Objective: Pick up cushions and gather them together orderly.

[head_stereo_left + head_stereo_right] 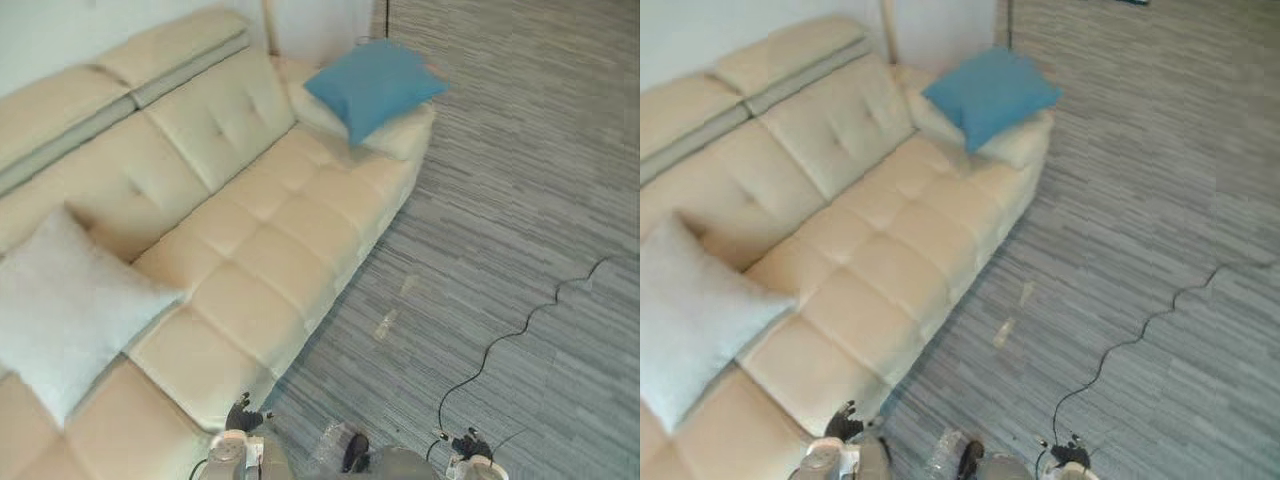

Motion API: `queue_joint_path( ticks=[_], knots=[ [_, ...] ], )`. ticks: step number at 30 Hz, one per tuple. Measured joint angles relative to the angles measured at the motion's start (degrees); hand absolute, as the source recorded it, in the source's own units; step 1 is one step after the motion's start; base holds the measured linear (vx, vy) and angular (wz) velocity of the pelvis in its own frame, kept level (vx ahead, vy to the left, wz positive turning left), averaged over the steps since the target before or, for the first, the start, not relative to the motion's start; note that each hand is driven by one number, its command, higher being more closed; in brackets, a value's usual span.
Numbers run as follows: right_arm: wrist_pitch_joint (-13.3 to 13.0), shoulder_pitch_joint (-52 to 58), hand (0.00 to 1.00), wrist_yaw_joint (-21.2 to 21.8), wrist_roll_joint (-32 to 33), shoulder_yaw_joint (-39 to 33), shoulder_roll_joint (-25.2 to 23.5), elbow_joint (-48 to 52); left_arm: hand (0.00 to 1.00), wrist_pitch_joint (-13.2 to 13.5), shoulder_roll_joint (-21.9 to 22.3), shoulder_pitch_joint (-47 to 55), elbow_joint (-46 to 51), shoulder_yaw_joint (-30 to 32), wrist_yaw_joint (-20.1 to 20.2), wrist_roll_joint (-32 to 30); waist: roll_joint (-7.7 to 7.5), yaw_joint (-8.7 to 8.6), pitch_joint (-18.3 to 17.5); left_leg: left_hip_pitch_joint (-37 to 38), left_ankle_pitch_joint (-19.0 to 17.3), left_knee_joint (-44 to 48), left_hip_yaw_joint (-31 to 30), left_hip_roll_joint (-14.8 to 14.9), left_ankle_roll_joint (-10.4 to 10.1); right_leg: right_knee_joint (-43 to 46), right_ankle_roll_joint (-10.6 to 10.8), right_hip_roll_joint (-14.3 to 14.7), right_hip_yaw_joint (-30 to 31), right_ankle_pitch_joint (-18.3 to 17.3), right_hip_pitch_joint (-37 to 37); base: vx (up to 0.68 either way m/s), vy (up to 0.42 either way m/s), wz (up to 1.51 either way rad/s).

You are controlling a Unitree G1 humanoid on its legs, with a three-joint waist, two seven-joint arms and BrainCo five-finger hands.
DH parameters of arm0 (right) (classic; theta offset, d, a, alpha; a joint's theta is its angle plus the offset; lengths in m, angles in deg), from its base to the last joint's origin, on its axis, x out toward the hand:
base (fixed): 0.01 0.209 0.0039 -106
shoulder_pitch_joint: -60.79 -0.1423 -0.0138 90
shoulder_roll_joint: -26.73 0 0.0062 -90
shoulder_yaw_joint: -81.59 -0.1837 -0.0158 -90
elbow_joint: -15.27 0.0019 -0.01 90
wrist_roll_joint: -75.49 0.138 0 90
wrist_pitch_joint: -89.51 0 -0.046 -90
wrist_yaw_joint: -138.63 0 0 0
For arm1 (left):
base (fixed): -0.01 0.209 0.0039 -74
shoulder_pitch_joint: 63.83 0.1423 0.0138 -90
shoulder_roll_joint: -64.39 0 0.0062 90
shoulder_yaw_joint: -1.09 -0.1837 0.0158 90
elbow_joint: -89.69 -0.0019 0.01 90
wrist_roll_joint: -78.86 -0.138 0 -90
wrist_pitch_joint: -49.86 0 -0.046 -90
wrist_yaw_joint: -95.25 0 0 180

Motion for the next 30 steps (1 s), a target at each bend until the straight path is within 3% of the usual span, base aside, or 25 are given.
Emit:
queue_joint_path(
  ticks=[1,2,3,4,6,7,8,11,12,15,16,17,19,20,21,23,25,28,30],
  knots=[
    [0.0,-0.8,0.0,-0.5,0.0,-0.9,-1.0,0.3,0.0,0.0,0.6,-0.3,0.5,0.2,0.0,0.0,0.07,0.91,0.5,-0.1,0.7,-9.9,-2.4,-4.3,-0.6,-1.6,0.3,0.9,2.4,0.1,1.9,0.33,0.009,-0.83],
    [0.0,-1.1,0.0,-0.6,0.0,-1.2,-1.3,0.3,0.0,0.0,0.7,-0.5,0.7,0.2,-0.1,0.0,0.05,1.3,0.5,0.1,1.6,-13.4,-3.8,-5.7,-1.1,-2.3,0.4,1.2,3.3,0.2,2.4,0.34,0.038,-0.98],
    [0.0,-1.5,0.0,-0.6,0.0,-1.2,-1.9,0.3,0.0,0.0,0.7,-0.5,1.0,0.2,0.0,0.2,-0.05,1.64,0.6,0.2,5.8,-19.7,-7.5,-8.2,-0.7,-3.6,1.1,1.9,5.5,0.0,3.1,0.45,0.079,-1.11],
    [0.0,-2.2,0.0,-0.7,0.0,-1.2,-2.9,0.7,0.0,0.0,0.6,-0.8,0.9,0.2,0.0,1.0,-0.24,2.34,0.1,1.6,11.4,-21.3,-9.6,-9.3,1.7,-4.2,2.3,2.5,8.6,-0.6,4.3,0.47,0.087,-1.05],
    [-0.1,-2.3,0.0,-0.8,-0.1,-1.2,-4.5,2.7,0.0,-0.2,0.4,-1.6,0.9,0.3,0.0,1.2,-2.04,2.32,0.7,2.3,9.9,-20.3,-7.5,-9.3,3.6,-3.5,3.8,1.4,10.5,-1.5,4.6,0.45,0.055,-0.73],
    [-0.1,-2.0,0.0,-0.8,-0.6,-1.2,-5.1,3.4,0.0,-0.2,0.5,-2.1,1.0,0.2,0.1,1.1,-2.71,2.75,0.7,3.6,7.4,-19.3,-5.2,-8.8,3.9,-0.1,5.7,0.6,12.0,-2.8,3.9,0.39,0.049,-0.64],
    [-0.1,-2.0,0.0,-0.8,-0.9,-1.2,-5.1,3.4,0.0,-0.1,0.5,-2.1,1.1,0.2,0.1,1.2,-2.74,2.92,0.7,4.1,6.7,-19.0,-4.4,-8.6,3.9,1.9,6.6,0.2,12.4,-3.4,3.4,0.38,0.086,-0.82],
    [-0.2,-1.8,0.0,-0.4,-2.3,-0.6,-5.8,4.4,0.0,-0.3,0.5,-1.6,1.0,-0.1,0.2,1.2,-2.7,2.89,0.6,10.6,1.9,-19.9,-0.8,-7.7,3.9,28.5,14.9,-3.6,10.6,-6.3,-6.5,0.33,0.086,-0.74],
    [-0.2,-2.0,0.0,-0.2,-2.3,-0.4,-5.9,4.4,0.0,-0.3,0.2,-1.6,0.8,-1.2,0.2,1.2,-2.78,2.31,0.5,13.0,0.6,-20.0,0.6,-7.6,3.6,36.9,14.0,-6.9,7.4,-7.0,-10.2,0.34,0.061,-0.43],
    [-0.1,-2.2,0.0,-0.1,-2.3,-0.3,-5.5,4.0,0.0,-0.3,-1.0,-1.6,0.6,-2.1,0.0,1.3,-2.22,1.05,0.7,18.0,0.1,-23.1,2.4,-6.1,3.0,35.4,10.0,-11.3,1.4,-9.2,-14.2,0.38,-0.021,-0.35],
    [-0.1,-3.4,0.0,0.1,-2.4,0.0,-4.7,3.8,0.0,-0.3,-1.6,-1.6,0.6,-2.1,-0.2,1.3,-0.79,0.91,1.0,20.6,-0.3,-25.1,3.6,-3.8,2.2,29.5,9.6,-11.0,-0.1,-8.8,-17.1,0.35,-0.085,-0.46],
    [-0.1,-3.6,0.0,0.1,-2.4,0.1,-4.4,3.8,0.0,-0.3,-1.7,-1.6,0.6,-2.1,-0.2,1.3,-0.58,0.89,1.0,21.1,-0.4,-25.5,3.9,-3.3,2.0,28.1,9.6,-10.9,-0.3,-8.5,-17.7,0.36,-0.123,-0.54],
    [-0.1,-3.3,0.0,0.2,-2.9,0.6,-3.5,3.7,0.0,-0.3,-2.1,-1.2,-0.4,-2.3,-0.2,1.2,-0.52,0.76,0.9,23.9,-0.5,-26.9,4.5,-2.3,0.4,17.0,9.7,-9.7,1.2,-2.0,-19.3,0.44,-0.208,-0.19],
    [-0.2,-2.4,0.0,0.2,-3.4,0.6,-3.5,3.0,0.0,-0.2,-2.6,-0.5,-0.6,-2.3,-0.1,1.2,-1.93,0.28,0.2,25.0,-1.1,-26.6,4.1,-2.9,-0.8,12.6,8.8,-9.5,4.2,2.7,-19.4,0.53,-0.331,0.29],
    [-0.1,-0.8,0.0,0.5,-3.3,0.2,-2.5,2.1,0.0,-0.4,-1.9,-0.4,-1.8,-2.0,-0.2,1.1,-0.76,-0.71,-1.0,25.1,-2.9,-23.2,1.6,-1.0,-3.4,15.3,6.0,-8.3,4.4,4.6,-19.4,0.47,-0.313,0.3],
    [-0.1,-0.4,0.0,0.7,-3.4,0.0,-1.7,1.9,0.0,-0.2,-1.1,0.0,-1.7,-1.9,0.0,1.0,-0.06,-0.6,-2.1,19.7,-1.7,-12.0,-0.4,1.7,-4.2,14.3,4.8,-6.6,4.1,2.3,-18.5,0.37,-0.252,0.04],
    [0.1,1.1,0.0,0.8,-3.0,-0.8,-1.6,2.2,0.0,-0.2,1.1,0.1,-1.4,0.3,0.5,1.0,1.26,-0.71,-0.9,9.0,5.5,12.6,-3.3,6.8,2.2,10.0,2.6,-3.6,2.8,0.8,-10.6,0.56,-0.327,-0.02],
    [0.0,2.7,0.0,0.7,-1.7,-0.8,-2.2,2.9,0.0,0.1,0.5,0.0,0.2,0.6,1.0,1.0,-0.48,-0.43,0.4,5.6,3.1,18.8,-1.9,6.3,1.8,6.0,1.9,-3.5,2.8,-0.4,-2.5,0.39,-0.187,0.01],
    [0.0,2.9,0.0,0.7,-0.5,-1.5,-2.8,2.9,0.0,0.1,0.8,-0.7,1.1,0.0,1.2,1.0,-0.94,-0.46,0.4,1.5,1.8,14.1,0.8,4.6,0.7,3.5,2.5,-3.7,3.0,-1.6,1.3,0.4,-0.132,-0.07]
  ],
)
